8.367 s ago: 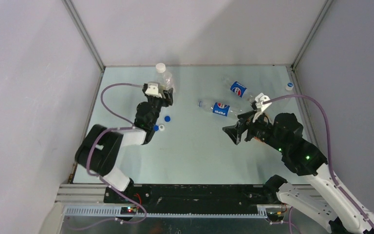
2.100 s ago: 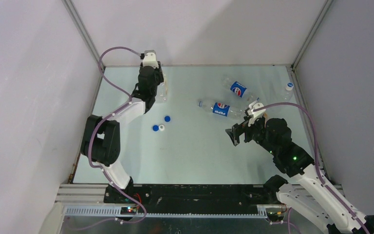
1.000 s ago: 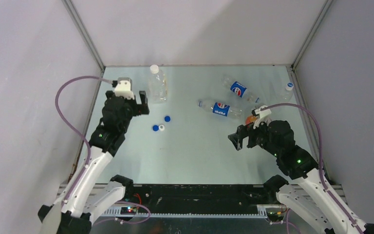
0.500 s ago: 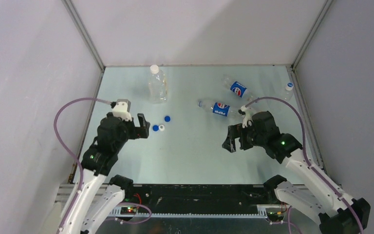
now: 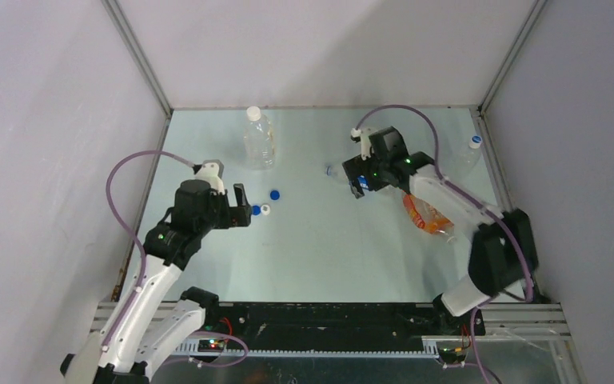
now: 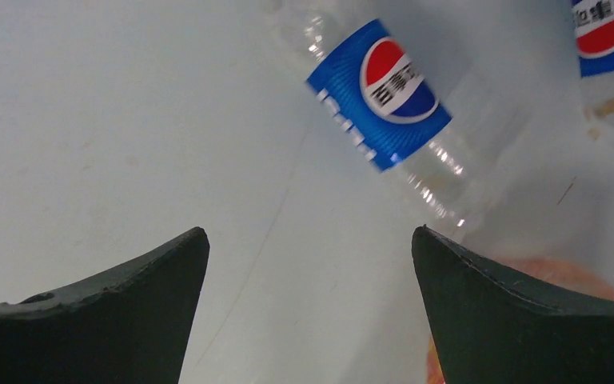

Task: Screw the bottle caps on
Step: Move the plastic bottle to the center of the board.

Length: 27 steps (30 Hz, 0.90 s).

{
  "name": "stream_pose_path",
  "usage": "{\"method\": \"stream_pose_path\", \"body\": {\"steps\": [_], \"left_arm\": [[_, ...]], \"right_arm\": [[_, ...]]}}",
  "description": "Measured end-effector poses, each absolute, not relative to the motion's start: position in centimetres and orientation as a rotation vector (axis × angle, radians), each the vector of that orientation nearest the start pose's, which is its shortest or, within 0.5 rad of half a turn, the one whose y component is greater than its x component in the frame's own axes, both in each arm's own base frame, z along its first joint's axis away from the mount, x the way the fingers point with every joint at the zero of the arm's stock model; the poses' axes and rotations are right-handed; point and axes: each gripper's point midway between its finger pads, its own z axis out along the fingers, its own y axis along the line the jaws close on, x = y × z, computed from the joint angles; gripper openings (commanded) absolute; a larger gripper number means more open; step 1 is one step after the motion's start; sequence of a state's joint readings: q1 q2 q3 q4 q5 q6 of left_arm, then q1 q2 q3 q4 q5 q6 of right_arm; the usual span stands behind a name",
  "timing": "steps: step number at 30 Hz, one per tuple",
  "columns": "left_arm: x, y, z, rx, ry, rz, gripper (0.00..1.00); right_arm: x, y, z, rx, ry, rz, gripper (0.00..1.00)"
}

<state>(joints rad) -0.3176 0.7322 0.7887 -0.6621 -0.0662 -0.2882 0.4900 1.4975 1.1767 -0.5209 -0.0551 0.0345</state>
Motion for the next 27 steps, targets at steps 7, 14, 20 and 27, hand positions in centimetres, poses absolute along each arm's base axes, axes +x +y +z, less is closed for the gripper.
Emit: {"method": "stream_pose_path", "body": {"steps": [7,14,20,27], "left_arm": [[23.7,-8.0,17.6,-0.037,2.249,-0.271,1.0],[24.5,-8.3,17.2,-0.066,2.277,-0.276,1.0],[24.9,-8.6,16.5,-0.088,2.309,-0.283,1.0],[25.8,-9.4,15.3,-0.091,2.351,-0.303,1.0]], "right_arm": [[39.2,17.8,8.4,-0.726,2.468,0.097,0.99],[41.8,16.6,5.7,-0.848,2.506,0.013,0.99],[41.3,16.5,4.4,-0.916,2.552,0.039,0.88],[38.6,17.6,3.8,-0.894,2.643,0.093,0.76]]}}
